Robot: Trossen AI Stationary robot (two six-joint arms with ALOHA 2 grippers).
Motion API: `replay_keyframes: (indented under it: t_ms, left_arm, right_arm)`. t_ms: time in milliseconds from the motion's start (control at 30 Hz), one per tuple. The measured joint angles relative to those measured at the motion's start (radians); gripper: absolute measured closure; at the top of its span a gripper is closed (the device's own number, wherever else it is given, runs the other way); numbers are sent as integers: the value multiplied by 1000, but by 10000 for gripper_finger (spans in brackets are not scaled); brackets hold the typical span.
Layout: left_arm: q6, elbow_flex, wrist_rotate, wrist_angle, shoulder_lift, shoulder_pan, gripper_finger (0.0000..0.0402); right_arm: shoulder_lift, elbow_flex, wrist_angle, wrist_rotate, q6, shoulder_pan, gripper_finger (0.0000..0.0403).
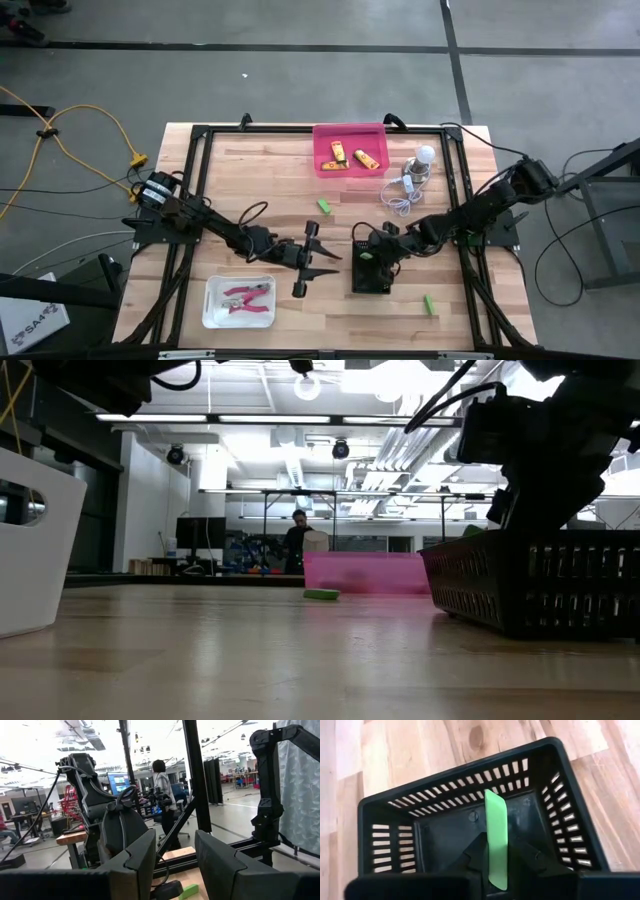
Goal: Pick & Place School Supplies
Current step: Put the green eraser into the black bin
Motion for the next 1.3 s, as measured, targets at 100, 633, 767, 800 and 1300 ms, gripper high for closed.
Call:
replay_keyframes:
  t_ms: [100,633,767,800,1300]
  left_arm:
    - [0,0,-4,0,0,0,268]
    - [0,0,-3,-1,0,0,268]
    - [0,0,-3,-1,0,0,268]
    - [0,0,-3,-1,0,0,268]
    - [0,0,-3,-11,0,0,268]
  right_arm:
    - [0,0,0,-5,0,0,348]
    - [0,0,20,0,-3,-1,344]
    - [-19,1,47,-2,-34,-12,344]
    - [-27,1,46,-1,-36,-15,344]
    - [-240,2,-40,-4,-162,-77,344]
